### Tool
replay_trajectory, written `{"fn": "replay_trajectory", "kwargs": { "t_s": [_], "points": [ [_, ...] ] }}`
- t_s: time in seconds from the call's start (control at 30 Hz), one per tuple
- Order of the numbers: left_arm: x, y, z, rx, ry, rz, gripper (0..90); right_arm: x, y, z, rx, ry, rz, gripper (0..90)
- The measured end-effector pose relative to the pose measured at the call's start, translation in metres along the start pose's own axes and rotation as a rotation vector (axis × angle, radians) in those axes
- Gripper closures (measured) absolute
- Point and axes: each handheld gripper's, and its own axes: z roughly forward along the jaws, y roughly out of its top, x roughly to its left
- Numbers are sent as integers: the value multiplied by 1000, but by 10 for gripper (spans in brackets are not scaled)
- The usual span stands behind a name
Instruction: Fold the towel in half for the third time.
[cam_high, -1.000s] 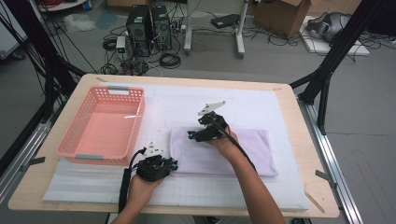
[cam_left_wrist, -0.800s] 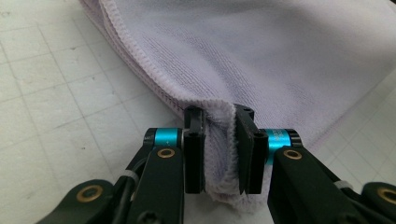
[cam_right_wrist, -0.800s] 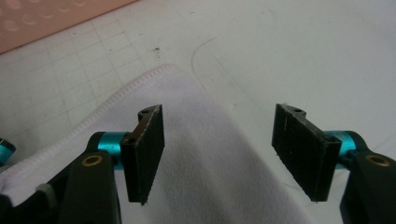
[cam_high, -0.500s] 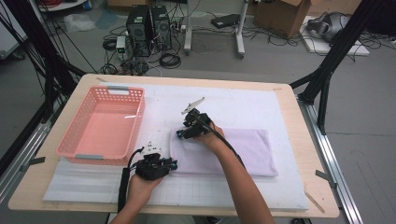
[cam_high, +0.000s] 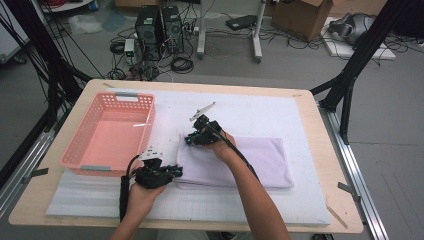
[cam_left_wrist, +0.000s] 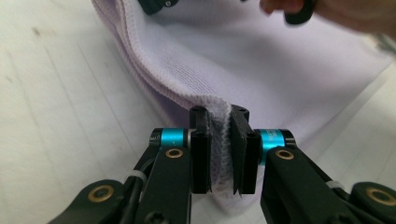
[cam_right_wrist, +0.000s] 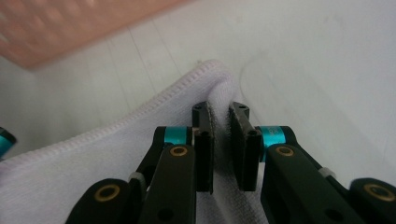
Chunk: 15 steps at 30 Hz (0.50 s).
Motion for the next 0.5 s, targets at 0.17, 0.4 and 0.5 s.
{"fn": "replay_trajectory", "kwargs": {
  "t_s": [0.17,0.4,0.5],
  "points": [
    [-4,14,-14,-102,-50,0,800,1,6,-29,-164,22,26,809],
    [-26,29,4,-107,-136,40,799,-9,-6,-67,-237,-3,32,808],
    [-36,35,19,-90,-170,52,799,-14,-17,-79,-253,-25,40,808]
  ]
}}
